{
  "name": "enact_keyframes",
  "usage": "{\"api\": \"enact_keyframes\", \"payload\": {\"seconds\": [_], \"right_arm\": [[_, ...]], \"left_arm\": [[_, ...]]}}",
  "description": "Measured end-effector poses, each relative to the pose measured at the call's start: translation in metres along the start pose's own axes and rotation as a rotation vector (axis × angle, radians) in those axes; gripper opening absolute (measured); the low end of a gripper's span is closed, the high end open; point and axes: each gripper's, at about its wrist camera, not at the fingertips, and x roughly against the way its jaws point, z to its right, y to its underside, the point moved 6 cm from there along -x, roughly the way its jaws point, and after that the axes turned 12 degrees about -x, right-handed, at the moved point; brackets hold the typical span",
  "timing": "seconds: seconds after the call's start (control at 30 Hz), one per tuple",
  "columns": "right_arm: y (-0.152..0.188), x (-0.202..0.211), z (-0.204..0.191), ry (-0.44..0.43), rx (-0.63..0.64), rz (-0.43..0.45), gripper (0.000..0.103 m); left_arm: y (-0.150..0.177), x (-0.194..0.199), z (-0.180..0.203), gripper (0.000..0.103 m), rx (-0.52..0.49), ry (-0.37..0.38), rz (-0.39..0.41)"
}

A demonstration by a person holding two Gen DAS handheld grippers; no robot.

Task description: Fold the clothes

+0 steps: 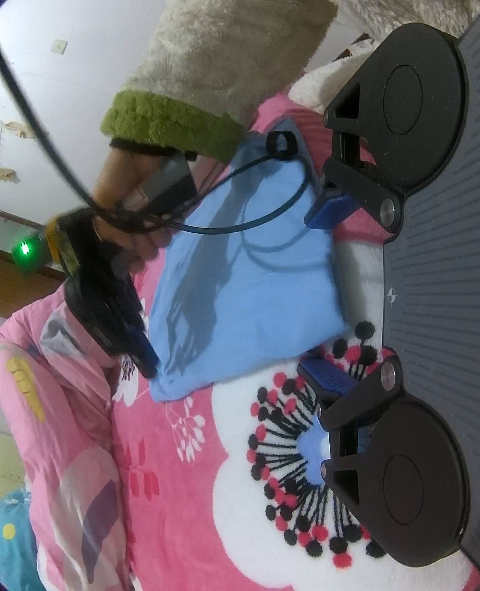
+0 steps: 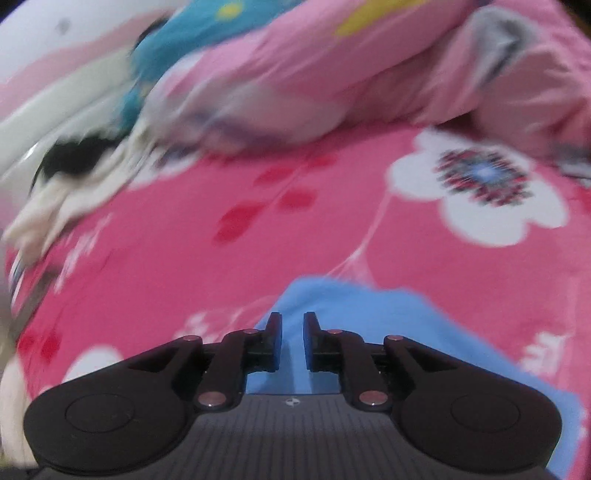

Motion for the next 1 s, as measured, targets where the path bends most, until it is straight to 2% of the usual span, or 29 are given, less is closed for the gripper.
{"api": "enact_keyframes", "payload": {"seconds": [0.1,0.2,0.27,0.3,0.43,0.53,0.6,0.73,0.83,1.0], "right_arm": [[-0.009,-0.032,-0.001,0.003,-0.028,-0.015,0.010],[-0.039,-0.035,0.015,0.019,-0.131,0.098,0.011],[-0.051,-0.022,0.032,0.039,-0.218,0.148,0.015],[-0.054,-0.011,0.039,0.016,-0.258,0.164,0.015],[-0.042,0.056,0.060,-0.005,-0.285,0.252,0.016],[-0.023,0.102,0.071,0.029,-0.301,0.287,0.030],[-0.004,0.130,0.079,0.052,-0.330,0.298,0.035],[0.051,0.158,0.084,0.071,-0.374,0.307,0.037],[0.092,0.160,0.084,0.123,-0.395,0.313,0.037],[0.140,0.167,0.090,0.144,-0.459,0.320,0.037]], "left_arm": [[0.000,0.000,0.001,0.078,0.001,-0.003,-0.003],[0.000,0.000,0.002,0.078,-0.006,-0.006,-0.005],[0.000,0.000,0.002,0.078,-0.007,-0.006,-0.005],[0.000,0.001,0.001,0.078,-0.007,-0.006,-0.005],[0.001,0.000,0.001,0.079,-0.008,-0.005,-0.002],[0.001,-0.001,0.003,0.082,-0.017,-0.009,-0.002],[0.001,-0.001,0.005,0.084,-0.027,-0.018,-0.006],[0.000,-0.002,0.010,0.084,-0.044,-0.042,-0.019],[0.001,0.000,0.013,0.084,-0.059,-0.058,-0.031],[0.001,0.000,0.017,0.084,-0.083,-0.080,-0.048]]}}
